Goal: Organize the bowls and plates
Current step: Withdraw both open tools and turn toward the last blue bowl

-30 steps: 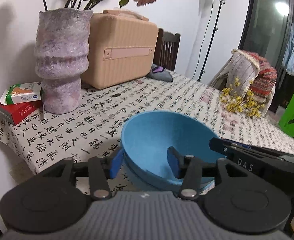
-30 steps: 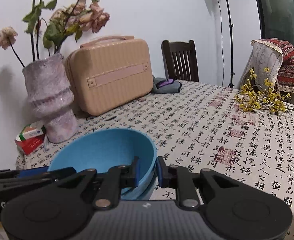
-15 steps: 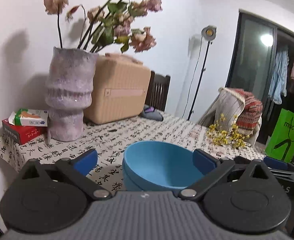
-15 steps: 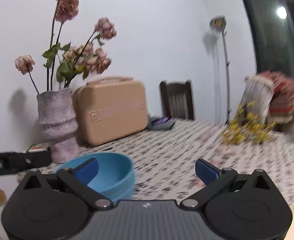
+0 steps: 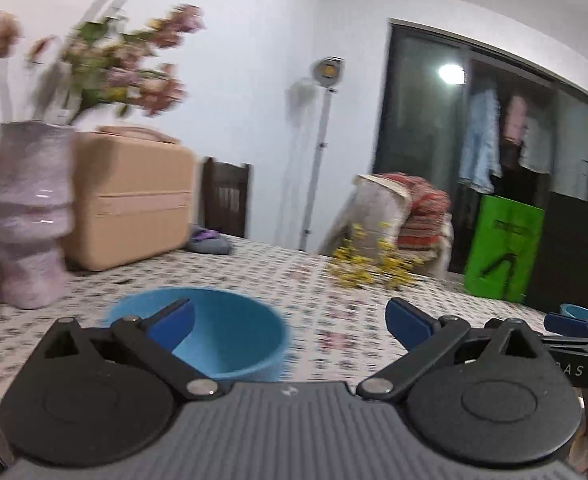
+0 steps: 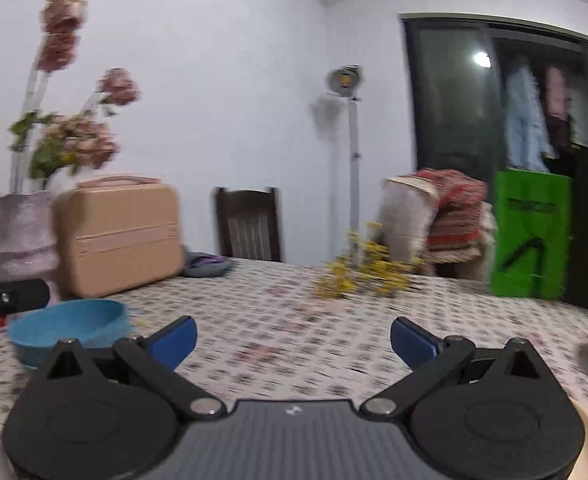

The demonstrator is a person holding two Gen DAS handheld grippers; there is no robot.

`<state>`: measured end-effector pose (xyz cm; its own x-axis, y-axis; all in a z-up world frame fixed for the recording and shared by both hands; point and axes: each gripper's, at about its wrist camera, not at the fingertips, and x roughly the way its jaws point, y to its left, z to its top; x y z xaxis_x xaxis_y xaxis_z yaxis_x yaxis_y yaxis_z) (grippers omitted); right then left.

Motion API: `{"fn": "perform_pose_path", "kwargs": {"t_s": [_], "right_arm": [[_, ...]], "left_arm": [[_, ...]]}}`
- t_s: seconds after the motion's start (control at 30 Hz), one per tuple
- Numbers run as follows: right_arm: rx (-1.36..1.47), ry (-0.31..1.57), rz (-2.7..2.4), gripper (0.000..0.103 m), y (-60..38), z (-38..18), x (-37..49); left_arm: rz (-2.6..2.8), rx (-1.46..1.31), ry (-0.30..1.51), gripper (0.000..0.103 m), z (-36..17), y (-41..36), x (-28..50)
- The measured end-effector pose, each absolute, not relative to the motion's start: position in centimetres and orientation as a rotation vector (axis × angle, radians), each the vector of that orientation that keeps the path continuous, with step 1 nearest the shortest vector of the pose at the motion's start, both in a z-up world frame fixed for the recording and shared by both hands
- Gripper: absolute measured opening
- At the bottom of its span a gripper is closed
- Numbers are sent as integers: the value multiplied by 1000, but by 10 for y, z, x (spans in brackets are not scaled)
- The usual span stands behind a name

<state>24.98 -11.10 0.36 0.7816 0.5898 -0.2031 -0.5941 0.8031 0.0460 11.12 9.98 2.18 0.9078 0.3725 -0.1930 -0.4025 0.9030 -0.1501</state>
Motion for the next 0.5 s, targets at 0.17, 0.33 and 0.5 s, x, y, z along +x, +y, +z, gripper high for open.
{"fn": "perform_pose_path", "kwargs": {"t_s": [0.17,0.33,0.5], "right_arm": [[-47,191,470,103,-156,-8,255],[-56,193,321,103,-197,-20,266],[-118,172,239,103,-216,-31,273]], "left_arm": [[312,-170,180,103,10,78,146],[301,-89,182,103,-1,56,171],[294,-61,205,103,-11,46,192]]}}
